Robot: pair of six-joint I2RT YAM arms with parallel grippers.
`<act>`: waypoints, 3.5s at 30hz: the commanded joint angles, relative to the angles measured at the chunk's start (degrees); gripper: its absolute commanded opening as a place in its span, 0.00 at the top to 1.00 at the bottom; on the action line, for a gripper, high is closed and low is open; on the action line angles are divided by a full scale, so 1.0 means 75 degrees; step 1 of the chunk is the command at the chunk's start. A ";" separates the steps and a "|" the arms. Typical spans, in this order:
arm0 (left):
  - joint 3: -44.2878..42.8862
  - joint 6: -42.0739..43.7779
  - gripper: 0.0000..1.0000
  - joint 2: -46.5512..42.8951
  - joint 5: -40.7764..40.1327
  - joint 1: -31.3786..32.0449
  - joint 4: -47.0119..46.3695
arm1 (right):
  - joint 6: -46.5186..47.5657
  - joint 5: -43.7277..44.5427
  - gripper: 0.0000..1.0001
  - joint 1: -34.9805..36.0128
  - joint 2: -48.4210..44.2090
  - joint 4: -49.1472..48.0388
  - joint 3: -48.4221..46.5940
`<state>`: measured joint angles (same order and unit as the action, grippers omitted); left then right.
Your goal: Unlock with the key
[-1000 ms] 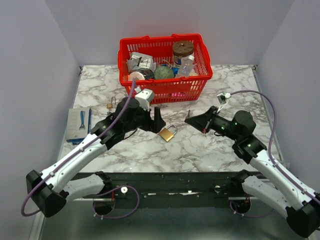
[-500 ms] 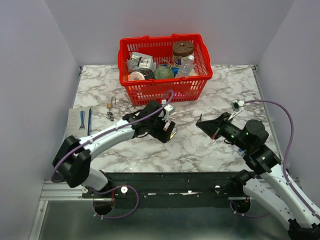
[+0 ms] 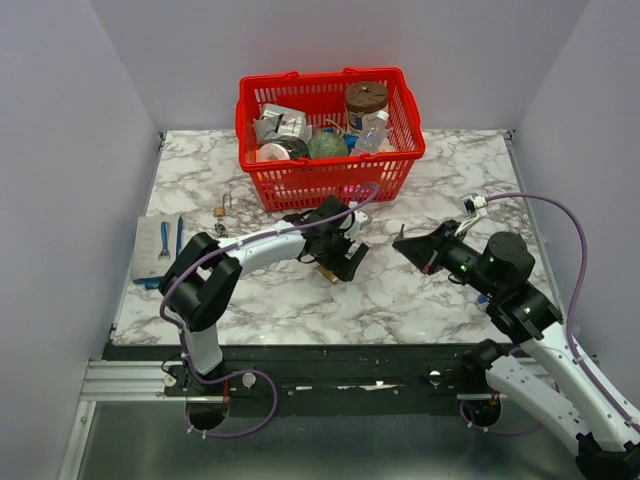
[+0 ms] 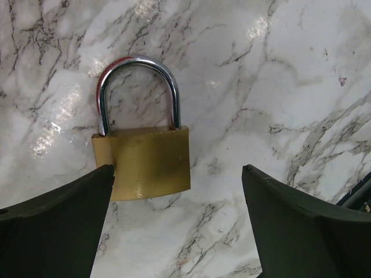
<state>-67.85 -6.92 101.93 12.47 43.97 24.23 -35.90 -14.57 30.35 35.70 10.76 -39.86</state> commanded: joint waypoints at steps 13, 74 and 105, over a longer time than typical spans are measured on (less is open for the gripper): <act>-0.0445 0.0629 0.01 0.0800 -0.0913 -0.0014 0.0531 | 0.0287 0.0278 0.98 -0.0027 0.0021 0.0194 -0.0276; 0.1055 -0.7128 1.00 -0.1649 0.0002 -0.1221 -0.1777 | 0.1505 -0.3202 0.99 0.0558 0.6195 0.0943 -0.2302; 0.1371 -0.7550 1.00 -0.2141 -0.0362 -0.1221 -0.2211 | 0.1271 -0.3448 0.99 0.0641 0.7485 0.1366 -0.2514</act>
<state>-57.60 -62.04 89.03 9.72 34.94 12.49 -25.50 -39.88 34.83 90.43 20.56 -57.91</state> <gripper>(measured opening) 0.690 0.074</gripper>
